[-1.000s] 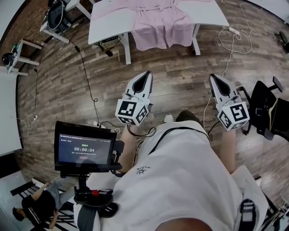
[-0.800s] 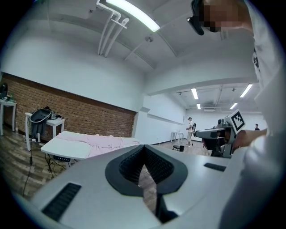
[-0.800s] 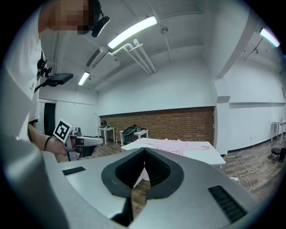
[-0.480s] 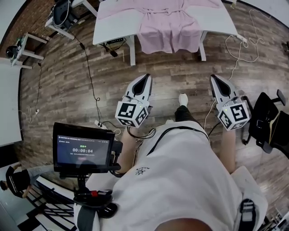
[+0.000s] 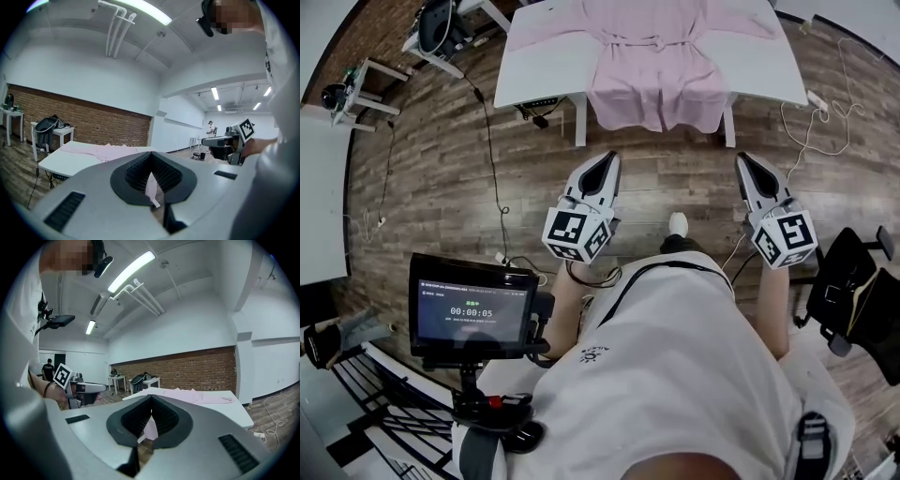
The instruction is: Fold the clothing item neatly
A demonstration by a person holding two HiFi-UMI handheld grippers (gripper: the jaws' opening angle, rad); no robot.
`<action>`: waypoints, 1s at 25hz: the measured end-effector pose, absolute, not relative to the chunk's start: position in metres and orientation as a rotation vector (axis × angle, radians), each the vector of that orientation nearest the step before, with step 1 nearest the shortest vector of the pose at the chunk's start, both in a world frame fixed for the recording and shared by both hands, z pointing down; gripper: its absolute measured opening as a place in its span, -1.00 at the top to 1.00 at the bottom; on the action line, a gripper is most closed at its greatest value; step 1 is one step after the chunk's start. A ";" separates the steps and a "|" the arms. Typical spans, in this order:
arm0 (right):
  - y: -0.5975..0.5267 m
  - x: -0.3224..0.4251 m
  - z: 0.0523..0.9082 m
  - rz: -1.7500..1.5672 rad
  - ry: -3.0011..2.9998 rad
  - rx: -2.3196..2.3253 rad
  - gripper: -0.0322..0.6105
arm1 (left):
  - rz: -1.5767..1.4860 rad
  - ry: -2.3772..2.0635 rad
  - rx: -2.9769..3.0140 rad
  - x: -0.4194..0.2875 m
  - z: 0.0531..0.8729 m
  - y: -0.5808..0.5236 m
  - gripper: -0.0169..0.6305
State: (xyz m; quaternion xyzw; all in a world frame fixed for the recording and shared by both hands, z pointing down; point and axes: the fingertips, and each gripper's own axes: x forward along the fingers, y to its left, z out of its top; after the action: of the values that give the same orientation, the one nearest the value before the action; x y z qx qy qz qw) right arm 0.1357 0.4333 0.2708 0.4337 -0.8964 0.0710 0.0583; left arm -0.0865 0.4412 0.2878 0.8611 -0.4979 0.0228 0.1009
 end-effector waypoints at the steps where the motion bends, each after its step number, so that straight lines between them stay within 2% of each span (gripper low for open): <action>1: 0.424 0.139 0.270 0.214 -2.720 1.305 0.89 | 0.067 -1.475 2.539 -0.083 0.287 0.434 0.94; 11: 0.309 0.170 0.296 0.215 -2.773 1.191 0.89 | 0.076 -1.546 2.477 -0.046 0.313 0.337 0.94; 25: 0.285 0.190 0.277 0.217 -2.785 1.176 0.89 | 0.073 -1.519 2.440 -0.027 0.299 0.324 0.94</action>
State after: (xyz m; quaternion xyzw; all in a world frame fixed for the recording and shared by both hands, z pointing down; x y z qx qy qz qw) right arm 0.1897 0.2850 0.2774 0.3875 -0.9174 0.0715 0.0551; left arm -0.0268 0.3241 0.2985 0.8412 -0.5236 0.0251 0.1326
